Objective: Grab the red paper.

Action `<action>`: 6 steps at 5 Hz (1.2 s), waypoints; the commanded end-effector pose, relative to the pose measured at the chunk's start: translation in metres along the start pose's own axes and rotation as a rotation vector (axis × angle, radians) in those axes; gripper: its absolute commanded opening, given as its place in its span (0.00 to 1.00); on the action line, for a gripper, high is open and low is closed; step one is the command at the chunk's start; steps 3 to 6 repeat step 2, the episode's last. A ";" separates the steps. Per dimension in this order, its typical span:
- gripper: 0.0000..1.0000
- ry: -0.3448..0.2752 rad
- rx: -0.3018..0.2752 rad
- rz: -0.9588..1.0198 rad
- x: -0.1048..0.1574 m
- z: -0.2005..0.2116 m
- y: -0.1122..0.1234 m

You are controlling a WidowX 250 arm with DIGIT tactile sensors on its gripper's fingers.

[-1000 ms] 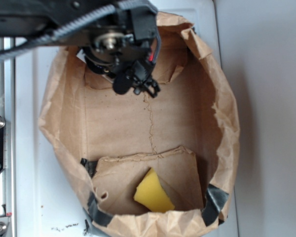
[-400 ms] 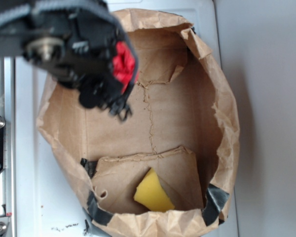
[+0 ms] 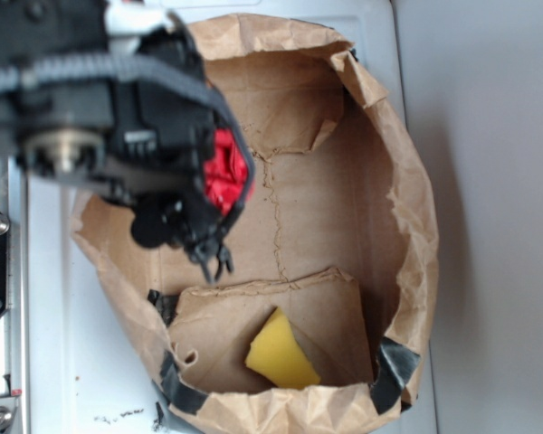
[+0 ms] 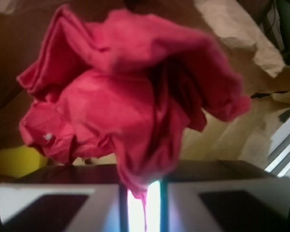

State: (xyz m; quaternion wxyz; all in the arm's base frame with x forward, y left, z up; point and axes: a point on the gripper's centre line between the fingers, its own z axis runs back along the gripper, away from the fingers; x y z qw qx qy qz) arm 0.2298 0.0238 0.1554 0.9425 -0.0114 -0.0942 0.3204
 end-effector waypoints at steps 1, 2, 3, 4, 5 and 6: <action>0.00 -0.033 -0.043 -0.013 0.013 0.026 -0.014; 0.00 -0.052 -0.057 0.015 0.014 0.022 -0.013; 0.00 -0.052 -0.057 0.015 0.014 0.022 -0.013; 0.00 -0.052 -0.057 0.015 0.014 0.022 -0.013; 0.00 -0.052 -0.057 0.015 0.014 0.022 -0.013; 0.00 -0.052 -0.057 0.015 0.014 0.022 -0.013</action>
